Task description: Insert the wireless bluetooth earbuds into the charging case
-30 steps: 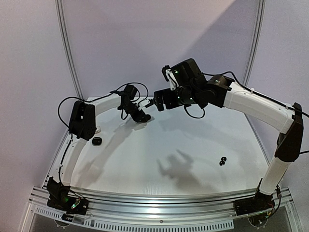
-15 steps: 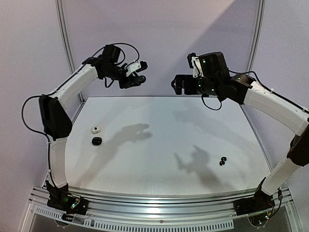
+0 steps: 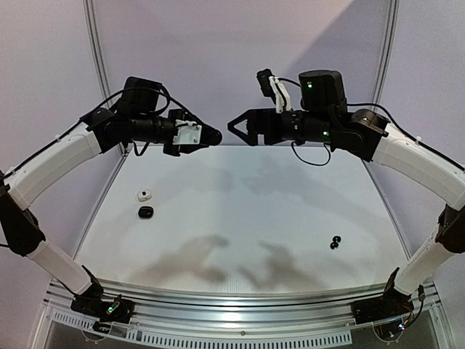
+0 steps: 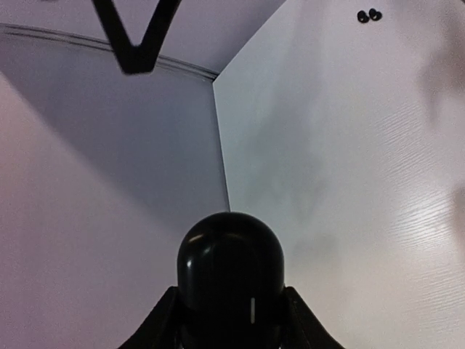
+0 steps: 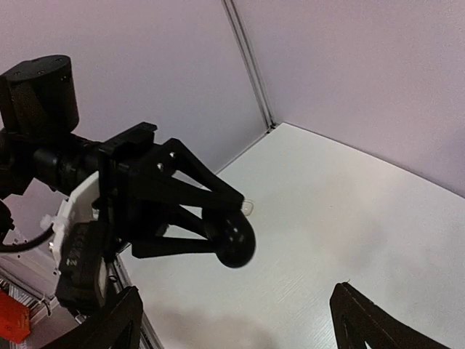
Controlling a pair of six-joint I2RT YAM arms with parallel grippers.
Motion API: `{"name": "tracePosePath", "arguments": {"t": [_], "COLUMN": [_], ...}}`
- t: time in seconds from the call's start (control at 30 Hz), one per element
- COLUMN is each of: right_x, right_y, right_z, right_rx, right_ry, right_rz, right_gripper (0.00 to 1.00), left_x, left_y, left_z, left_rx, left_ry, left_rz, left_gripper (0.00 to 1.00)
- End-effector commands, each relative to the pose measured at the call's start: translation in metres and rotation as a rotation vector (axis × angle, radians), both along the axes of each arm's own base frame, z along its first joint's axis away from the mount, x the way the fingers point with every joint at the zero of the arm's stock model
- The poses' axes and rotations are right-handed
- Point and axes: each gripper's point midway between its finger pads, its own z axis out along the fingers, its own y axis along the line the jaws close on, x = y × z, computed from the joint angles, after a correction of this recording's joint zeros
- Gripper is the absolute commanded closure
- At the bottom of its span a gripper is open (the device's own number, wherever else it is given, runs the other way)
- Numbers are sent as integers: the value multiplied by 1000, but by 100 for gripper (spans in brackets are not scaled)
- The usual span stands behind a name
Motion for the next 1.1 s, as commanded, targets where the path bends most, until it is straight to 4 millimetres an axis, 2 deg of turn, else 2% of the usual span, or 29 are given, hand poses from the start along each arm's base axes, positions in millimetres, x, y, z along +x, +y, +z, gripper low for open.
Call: {"name": "tracePosePath", "arguments": {"t": [0.0,0.13,0.23,0.33,0.5,0.63,0.77,0.9,0.93,0.97,1.07], "right_x": [-5,-10,-1,-1,-12,-14,-21,-27,-28,-29,-30], "right_y": [32,49,53,58,70,75,77,77,77,77,74], "right_z": [-8,-2,-16,-27,-27,-33,-30,-27,-26,-25,-21], "right_rx": [22,75,31,23,50,46,57,57,58,59,58], "right_ry": [24,35,67,82,106,121,127,126,124,123,107], "right_rz": [116,192,165,184,277,301,341,377,382,387,384], "right_gripper": [10,12,15,19,48,74,91,100,100,100,100], "left_x": [-13,-30,-38,-44,-46,-48,-48,-46,-46,-46,-45], "left_y": [-8,-13,-15,-16,-15,-15,-15,-15,-14,-14,-13], "left_z": [16,16,17,19,18,18,21,24,24,24,19], "left_rx": [5,-4,-11,-25,-33,-34,-47,-58,-60,-60,-52], "left_ry": [-123,-135,-151,-149,-152,-153,-163,-167,-166,-164,-135], "left_rz": [-24,-53,-70,-80,-81,-83,-78,-66,-66,-65,-49], "left_gripper": [85,85,85,85,85,85,85,85,81,70,6]}}
